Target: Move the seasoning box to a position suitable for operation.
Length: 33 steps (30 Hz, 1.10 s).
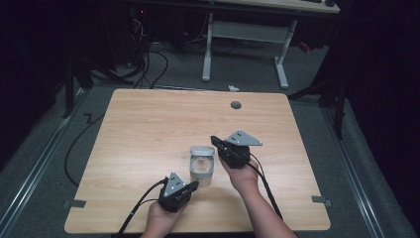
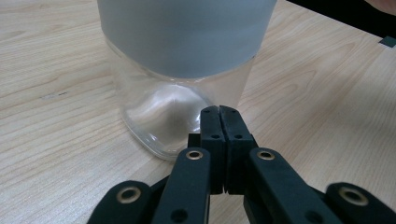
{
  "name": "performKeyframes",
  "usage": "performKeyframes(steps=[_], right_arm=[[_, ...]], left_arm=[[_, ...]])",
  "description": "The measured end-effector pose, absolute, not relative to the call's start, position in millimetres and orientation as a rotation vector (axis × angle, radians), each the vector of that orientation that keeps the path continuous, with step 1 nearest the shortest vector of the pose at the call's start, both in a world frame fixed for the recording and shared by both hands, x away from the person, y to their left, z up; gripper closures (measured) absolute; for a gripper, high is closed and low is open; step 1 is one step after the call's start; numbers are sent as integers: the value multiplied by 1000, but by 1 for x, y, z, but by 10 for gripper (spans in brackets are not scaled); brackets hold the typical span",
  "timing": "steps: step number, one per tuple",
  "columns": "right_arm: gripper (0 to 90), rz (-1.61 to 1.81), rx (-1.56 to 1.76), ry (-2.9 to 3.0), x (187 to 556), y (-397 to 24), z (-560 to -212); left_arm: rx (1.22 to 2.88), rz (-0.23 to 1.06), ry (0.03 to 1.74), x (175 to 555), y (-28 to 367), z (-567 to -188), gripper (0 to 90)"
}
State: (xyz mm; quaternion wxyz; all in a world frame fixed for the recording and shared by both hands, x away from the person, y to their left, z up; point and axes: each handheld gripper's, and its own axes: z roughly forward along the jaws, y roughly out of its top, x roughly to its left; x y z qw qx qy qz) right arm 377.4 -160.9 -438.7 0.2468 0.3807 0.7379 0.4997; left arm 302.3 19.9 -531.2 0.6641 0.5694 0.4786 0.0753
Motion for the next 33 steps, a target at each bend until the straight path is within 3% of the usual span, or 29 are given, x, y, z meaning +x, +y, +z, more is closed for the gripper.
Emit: performKeyframes(steps=[33], right_arm=[[896, 1380, 988, 2040, 334, -164, -453]], left_arm=[[1285, 171, 1082, 302, 20, -531, 900]])
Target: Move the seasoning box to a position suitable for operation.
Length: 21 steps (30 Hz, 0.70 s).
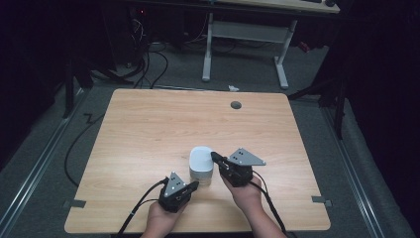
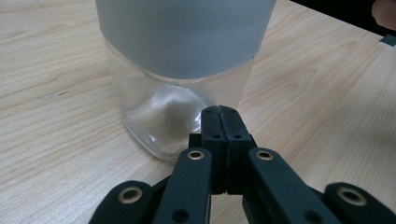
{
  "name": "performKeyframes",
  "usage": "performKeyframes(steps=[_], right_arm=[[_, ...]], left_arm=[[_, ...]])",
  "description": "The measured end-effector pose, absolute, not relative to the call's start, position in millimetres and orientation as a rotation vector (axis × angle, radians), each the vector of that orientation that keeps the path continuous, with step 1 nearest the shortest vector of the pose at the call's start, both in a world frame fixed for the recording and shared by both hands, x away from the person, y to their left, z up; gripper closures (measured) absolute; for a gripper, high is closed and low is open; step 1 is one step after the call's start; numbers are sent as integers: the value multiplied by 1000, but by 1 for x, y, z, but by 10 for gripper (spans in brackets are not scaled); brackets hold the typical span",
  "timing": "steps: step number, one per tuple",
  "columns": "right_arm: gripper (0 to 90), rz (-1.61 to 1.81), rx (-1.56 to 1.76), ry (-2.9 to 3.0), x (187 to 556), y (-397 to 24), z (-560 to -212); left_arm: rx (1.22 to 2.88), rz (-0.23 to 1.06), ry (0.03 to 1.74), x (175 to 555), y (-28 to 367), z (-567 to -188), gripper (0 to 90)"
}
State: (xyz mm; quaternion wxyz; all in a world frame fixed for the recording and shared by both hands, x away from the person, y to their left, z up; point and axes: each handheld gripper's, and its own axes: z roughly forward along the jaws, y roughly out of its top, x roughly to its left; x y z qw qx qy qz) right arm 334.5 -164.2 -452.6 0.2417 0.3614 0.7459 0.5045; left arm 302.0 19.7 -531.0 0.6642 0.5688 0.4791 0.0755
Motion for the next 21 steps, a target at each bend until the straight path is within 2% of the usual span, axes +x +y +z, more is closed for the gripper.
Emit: performKeyframes(steps=[7, 11, 16, 21], right_arm=[[890, 1372, 1000, 2013, 335, -175, -452], [864, 1342, 1054, 1993, 335, -192, -459], [759, 1248, 1202, 1932, 332, -234, -481], [633, 1166, 1346, 1860, 322, -280, -503]], left_arm=[[1293, 143, 1071, 296, 28, -523, 895], [1330, 216, 1049, 295, 47, -516, 862], [1377, 428, 1087, 314, 91, -517, 721], [1284, 480, 1186, 333, 132, -515, 624]])
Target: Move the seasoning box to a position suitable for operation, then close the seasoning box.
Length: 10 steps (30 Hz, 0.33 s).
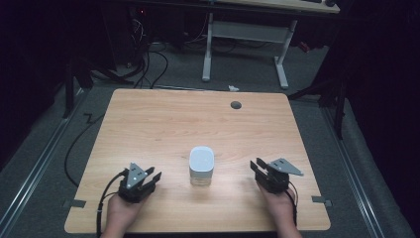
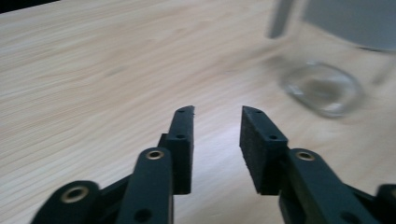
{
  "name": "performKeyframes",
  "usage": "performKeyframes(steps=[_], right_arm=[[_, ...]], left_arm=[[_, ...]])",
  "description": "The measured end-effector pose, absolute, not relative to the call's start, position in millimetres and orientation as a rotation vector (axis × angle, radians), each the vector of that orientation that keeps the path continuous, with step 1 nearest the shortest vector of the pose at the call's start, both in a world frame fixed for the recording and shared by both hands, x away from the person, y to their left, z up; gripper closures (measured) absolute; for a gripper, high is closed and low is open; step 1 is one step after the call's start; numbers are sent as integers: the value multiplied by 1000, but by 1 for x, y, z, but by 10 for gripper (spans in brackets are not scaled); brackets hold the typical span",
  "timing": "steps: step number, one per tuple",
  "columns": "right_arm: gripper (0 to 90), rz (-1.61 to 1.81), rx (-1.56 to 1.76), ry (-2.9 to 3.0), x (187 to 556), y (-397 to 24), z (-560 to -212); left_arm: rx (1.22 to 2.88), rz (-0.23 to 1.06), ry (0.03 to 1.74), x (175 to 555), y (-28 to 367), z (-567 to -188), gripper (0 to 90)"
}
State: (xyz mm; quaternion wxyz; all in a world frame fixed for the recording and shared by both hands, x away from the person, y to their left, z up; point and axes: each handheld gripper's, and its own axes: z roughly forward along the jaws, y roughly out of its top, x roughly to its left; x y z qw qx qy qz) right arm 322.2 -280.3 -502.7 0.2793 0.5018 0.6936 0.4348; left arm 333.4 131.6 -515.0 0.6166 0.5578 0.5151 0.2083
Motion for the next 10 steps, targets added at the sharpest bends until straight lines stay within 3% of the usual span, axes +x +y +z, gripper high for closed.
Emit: performKeyframes(steps=[3, 10], right_arm=[[558, 1145, 1431, 1792, 310, -309, -510], [474, 1092, 1493, 1730, 293, -337, -516]], left_arm=[[1224, 489, 1243, 341, 149, -517, 571], [1206, 489, 1269, 341, 153, -521, 520]])
